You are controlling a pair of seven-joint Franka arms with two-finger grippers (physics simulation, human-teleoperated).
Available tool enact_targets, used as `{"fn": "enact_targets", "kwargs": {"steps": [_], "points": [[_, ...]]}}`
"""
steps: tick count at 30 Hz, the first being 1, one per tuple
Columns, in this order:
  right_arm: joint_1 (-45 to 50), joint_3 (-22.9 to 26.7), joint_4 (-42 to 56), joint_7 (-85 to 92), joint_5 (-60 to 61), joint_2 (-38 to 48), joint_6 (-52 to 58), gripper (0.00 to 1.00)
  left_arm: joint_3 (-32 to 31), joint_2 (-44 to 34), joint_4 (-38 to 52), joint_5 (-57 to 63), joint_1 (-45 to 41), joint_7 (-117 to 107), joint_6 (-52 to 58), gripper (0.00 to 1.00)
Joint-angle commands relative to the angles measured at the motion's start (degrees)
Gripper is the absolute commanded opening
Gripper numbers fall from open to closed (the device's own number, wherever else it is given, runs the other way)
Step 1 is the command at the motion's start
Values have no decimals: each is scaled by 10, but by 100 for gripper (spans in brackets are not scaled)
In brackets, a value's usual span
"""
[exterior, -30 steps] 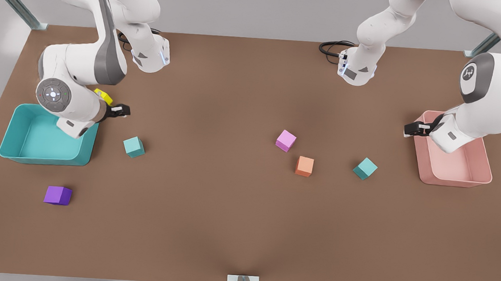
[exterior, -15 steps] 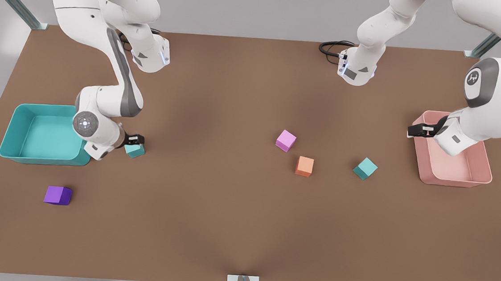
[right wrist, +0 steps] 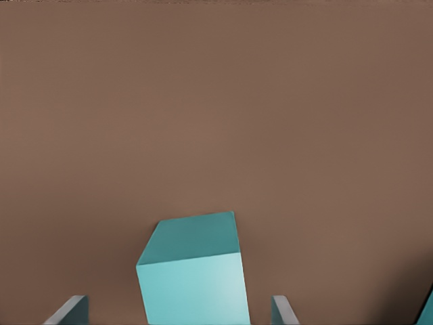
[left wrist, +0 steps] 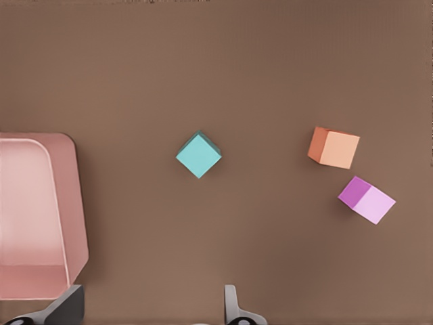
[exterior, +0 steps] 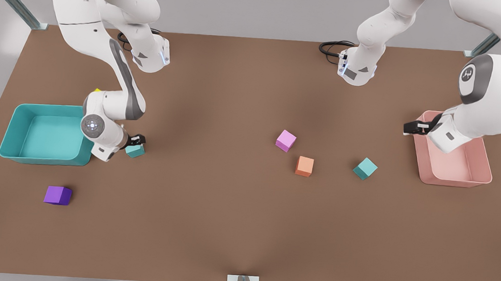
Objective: Stack the two blue cubes on top of each other
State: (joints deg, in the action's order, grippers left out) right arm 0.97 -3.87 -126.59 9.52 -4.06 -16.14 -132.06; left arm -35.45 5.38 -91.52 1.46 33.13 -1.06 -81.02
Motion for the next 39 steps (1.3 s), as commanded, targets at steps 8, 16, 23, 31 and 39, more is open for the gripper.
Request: {"fn": "enact_targets", "kwargs": {"steps": [8, 16, 23, 31, 39], "points": [[-1, 0, -12, 79, 2, -21, -48, 100, -1, 1, 0, 0, 4, -31, 22, 100], [-7, 0, -23, 76, 2, -42, -49, 100, -1, 1, 0, -1, 5, -31, 31, 100], [-11, 3, -30, 70, 2, -48, -43, 100, -1, 1, 1, 0, 5, -32, 34, 100], [-11, 4, -22, 76, 2, -64, -42, 66, -1, 1, 5, 0, 6, -32, 34, 100], [-13, -13, 58, 88, 1, -52, 36, 49, -1, 1, 6, 1, 7, -31, 34, 100]]}}
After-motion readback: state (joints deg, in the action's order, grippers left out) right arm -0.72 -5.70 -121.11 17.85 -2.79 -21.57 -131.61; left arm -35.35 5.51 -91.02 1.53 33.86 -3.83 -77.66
